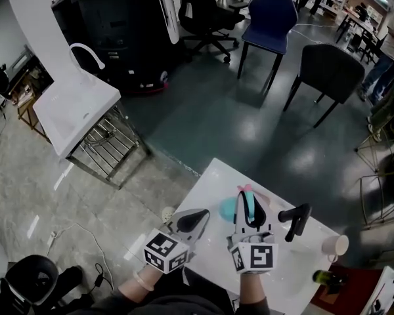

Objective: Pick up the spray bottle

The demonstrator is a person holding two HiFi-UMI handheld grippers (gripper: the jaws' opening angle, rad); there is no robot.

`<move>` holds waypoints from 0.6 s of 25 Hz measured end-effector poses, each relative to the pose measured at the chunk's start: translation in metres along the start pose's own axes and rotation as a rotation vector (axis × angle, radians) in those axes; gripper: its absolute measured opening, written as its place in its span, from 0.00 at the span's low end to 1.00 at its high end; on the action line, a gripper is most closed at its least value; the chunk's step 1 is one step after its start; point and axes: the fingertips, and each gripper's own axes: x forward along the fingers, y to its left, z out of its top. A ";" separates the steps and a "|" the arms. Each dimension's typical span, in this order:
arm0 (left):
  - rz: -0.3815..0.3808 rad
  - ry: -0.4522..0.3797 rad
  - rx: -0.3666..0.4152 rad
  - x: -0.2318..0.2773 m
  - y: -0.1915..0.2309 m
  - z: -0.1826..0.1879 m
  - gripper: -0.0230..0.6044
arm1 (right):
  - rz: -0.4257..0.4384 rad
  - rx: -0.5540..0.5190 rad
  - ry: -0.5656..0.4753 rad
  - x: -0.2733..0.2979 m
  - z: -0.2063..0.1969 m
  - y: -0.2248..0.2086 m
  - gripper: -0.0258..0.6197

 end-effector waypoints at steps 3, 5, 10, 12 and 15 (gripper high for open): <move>0.006 -0.002 0.002 -0.008 -0.009 -0.001 0.05 | 0.006 -0.001 0.003 -0.011 0.001 0.003 0.14; -0.001 -0.001 0.006 -0.012 -0.015 0.000 0.05 | 0.001 0.001 0.003 -0.019 0.003 0.002 0.14; -0.036 0.003 0.021 -0.020 -0.025 0.001 0.05 | -0.042 0.000 0.000 -0.039 0.009 0.005 0.14; -0.058 0.004 0.025 -0.026 -0.030 0.001 0.05 | -0.060 -0.001 0.001 -0.049 0.013 0.010 0.14; -0.090 0.002 0.038 -0.038 -0.038 0.002 0.05 | -0.096 0.000 0.005 -0.066 0.016 0.018 0.14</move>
